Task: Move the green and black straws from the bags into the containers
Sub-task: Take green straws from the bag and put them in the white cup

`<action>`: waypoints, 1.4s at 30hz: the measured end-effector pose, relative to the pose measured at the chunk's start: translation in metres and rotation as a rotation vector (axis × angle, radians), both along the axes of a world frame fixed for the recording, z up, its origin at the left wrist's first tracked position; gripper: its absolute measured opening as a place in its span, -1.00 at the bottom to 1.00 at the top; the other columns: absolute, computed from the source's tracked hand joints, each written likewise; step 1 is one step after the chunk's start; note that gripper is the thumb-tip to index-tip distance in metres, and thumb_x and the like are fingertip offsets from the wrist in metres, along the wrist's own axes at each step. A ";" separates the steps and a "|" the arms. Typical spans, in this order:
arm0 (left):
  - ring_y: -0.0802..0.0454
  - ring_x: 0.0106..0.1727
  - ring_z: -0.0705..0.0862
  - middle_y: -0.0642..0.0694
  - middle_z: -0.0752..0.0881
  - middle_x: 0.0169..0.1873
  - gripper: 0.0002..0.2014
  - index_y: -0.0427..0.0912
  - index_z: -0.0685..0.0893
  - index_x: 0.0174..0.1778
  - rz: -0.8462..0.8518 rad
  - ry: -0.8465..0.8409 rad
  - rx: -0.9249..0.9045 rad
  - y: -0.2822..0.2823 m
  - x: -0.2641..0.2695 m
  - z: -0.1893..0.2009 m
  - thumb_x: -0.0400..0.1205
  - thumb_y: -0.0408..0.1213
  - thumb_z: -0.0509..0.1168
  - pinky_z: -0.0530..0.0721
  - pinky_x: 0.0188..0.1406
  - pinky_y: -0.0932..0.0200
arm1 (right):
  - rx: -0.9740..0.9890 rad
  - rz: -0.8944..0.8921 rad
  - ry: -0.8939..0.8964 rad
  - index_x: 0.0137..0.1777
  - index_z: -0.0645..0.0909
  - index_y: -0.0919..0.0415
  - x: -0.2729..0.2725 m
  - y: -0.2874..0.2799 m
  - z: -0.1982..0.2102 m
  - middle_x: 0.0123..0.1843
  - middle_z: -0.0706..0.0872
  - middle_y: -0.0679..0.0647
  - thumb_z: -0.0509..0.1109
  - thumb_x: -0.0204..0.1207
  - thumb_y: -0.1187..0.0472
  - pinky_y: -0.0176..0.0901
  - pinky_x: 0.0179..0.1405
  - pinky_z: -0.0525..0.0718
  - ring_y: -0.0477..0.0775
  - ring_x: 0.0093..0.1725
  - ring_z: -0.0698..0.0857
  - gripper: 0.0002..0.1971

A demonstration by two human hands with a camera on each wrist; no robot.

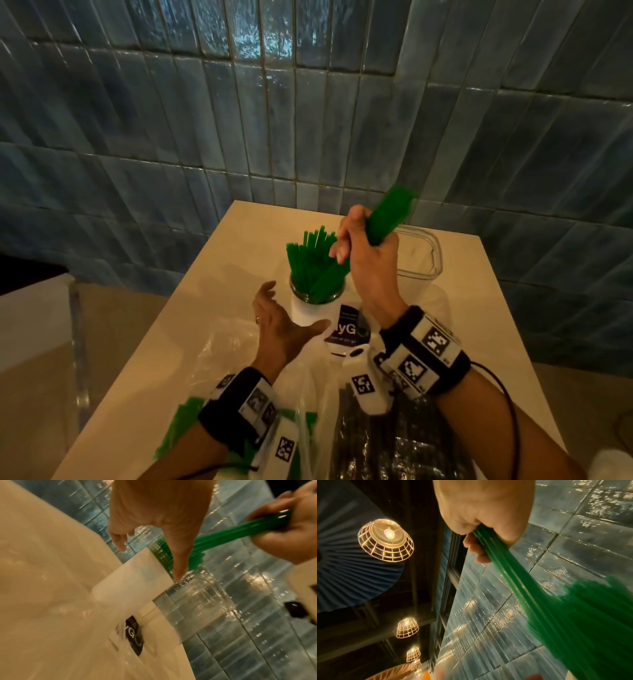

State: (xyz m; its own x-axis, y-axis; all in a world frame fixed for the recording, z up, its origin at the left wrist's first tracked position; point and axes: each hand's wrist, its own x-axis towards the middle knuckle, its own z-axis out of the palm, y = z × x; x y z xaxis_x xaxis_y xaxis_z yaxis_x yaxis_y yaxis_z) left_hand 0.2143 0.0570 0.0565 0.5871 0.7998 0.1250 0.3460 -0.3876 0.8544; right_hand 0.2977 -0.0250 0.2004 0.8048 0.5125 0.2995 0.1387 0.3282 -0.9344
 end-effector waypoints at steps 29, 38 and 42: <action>0.08 0.18 0.59 -0.05 0.58 0.27 -0.06 -0.16 0.28 0.36 -0.127 -0.064 -0.129 0.026 0.044 0.001 0.15 -0.12 0.68 0.53 0.05 0.34 | -0.837 -0.062 -0.436 0.37 0.55 0.12 0.052 0.054 -0.059 0.60 0.25 0.02 0.23 0.53 -0.26 0.07 0.56 0.15 0.09 0.56 0.22 -0.43; 0.11 0.04 0.61 0.02 0.59 0.13 -0.12 -0.15 0.31 0.30 -0.139 -0.066 -0.089 0.026 0.043 -0.004 0.16 -0.12 0.67 0.51 -0.27 0.52 | -0.416 -0.187 -1.080 0.52 0.36 0.10 0.036 0.049 -0.041 0.53 0.45 0.10 0.18 0.65 0.09 -0.12 0.53 0.12 0.00 0.52 0.35 -0.56; 0.20 0.11 0.51 0.05 0.51 0.21 -0.05 -0.21 0.24 0.43 -0.155 -0.060 -0.043 0.027 0.043 -0.005 0.22 -0.15 0.65 0.44 -0.22 0.69 | -0.873 0.051 -1.134 0.58 0.28 0.10 0.040 0.048 -0.065 0.60 0.35 0.07 -0.01 0.65 -0.20 -0.06 0.58 -0.01 0.07 0.59 0.28 -0.41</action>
